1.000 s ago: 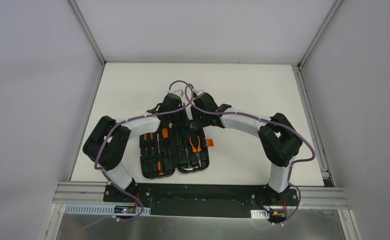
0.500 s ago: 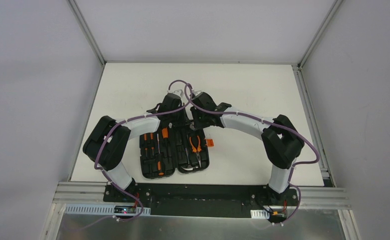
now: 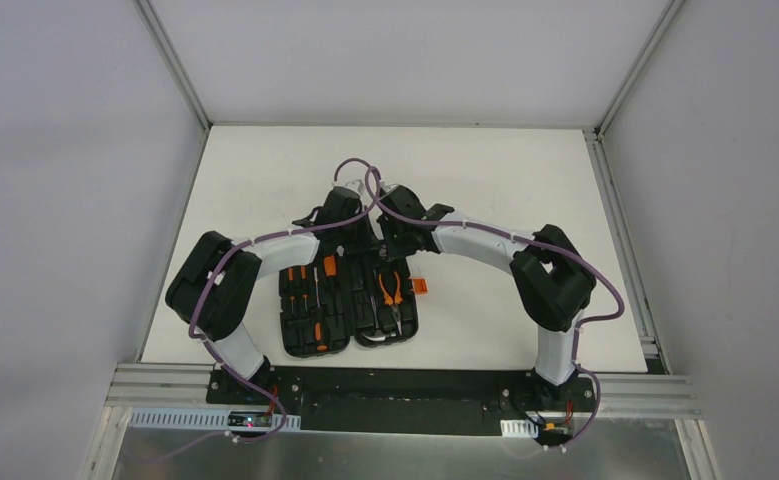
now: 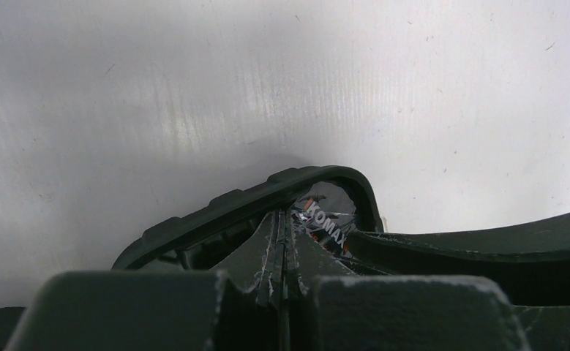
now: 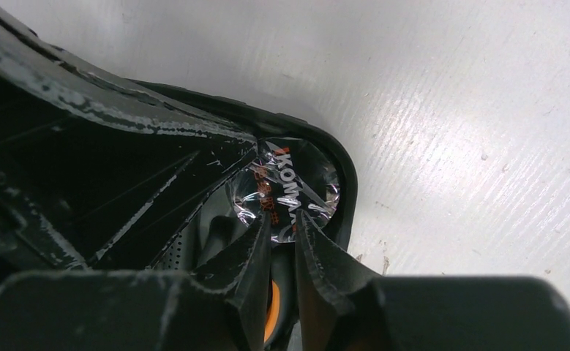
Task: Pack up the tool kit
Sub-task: Place the tool in the toolbox.
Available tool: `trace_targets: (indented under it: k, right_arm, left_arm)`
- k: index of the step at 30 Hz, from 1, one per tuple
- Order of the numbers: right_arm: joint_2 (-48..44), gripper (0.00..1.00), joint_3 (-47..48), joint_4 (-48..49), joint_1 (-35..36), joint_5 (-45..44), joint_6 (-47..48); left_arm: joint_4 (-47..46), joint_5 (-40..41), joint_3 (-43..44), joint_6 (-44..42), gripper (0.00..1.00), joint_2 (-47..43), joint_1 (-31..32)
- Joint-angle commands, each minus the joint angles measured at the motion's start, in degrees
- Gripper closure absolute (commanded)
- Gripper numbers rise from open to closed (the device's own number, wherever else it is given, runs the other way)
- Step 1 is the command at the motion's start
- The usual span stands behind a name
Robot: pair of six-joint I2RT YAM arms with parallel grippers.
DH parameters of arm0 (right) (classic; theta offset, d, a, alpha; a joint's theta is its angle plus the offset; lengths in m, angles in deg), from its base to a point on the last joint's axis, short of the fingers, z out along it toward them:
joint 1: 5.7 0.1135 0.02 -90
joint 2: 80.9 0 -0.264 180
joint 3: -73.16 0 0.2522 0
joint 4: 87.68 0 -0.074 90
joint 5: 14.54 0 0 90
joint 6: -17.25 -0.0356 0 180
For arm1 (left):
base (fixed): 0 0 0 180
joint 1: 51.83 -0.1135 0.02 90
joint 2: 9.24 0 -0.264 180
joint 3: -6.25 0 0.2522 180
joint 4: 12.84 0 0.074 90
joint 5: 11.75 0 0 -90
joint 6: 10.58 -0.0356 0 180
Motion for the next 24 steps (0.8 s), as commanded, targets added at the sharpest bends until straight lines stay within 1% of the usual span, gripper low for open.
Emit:
trace_targets:
  k: [1,7,11,14,16,19,20,24]
  right_arm:
    - [3.2,0.8,0.5,-4.8,1.5,-1.0,-0.8]
    - [4.6,0.8,-2.6,-6.3,3.4,-4.5,-1.6]
    - [5.3,0.81,-6.2,-4.9,3.9,-4.5,-3.7]
    - [6.1,0.81,-8.0,-4.4,4.3,-6.1,-4.5]
    - [6.0,0.81,-9.2,-3.6,4.4,-5.6,-4.9]
    - [5.0,0.81,-9.7,-2.7,4.3,-4.0,-4.9]
    - [4.4,0.81,-8.8,-3.2,4.2,-3.9,-4.7]
    - [-0.2,0.76,-4.8,-5.4,3.6,-3.3,-3.3]
  left_arm:
    - [7.9,-3.7,-4.0,0.0,1.0,4.1,1.6]
    - [7.3,-3.8,-6.8,1.5,1.0,4.0,1.6]
    - [7.2,-3.3,-8.5,1.9,1.0,3.5,1.5]
    - [7.2,-3.2,-9.8,2.4,1.0,3.3,1.5]
    - [5.4,-3.3,-10.6,2.8,1.0,3.3,1.3]
    - [5.1,-3.5,-10.1,2.8,1.0,3.0,0.8]
    - [5.2,-3.4,-9.6,2.6,0.98,2.6,0.8]
    - [7.4,-3.0,-5.6,0.8,0.77,-0.2,0.7]
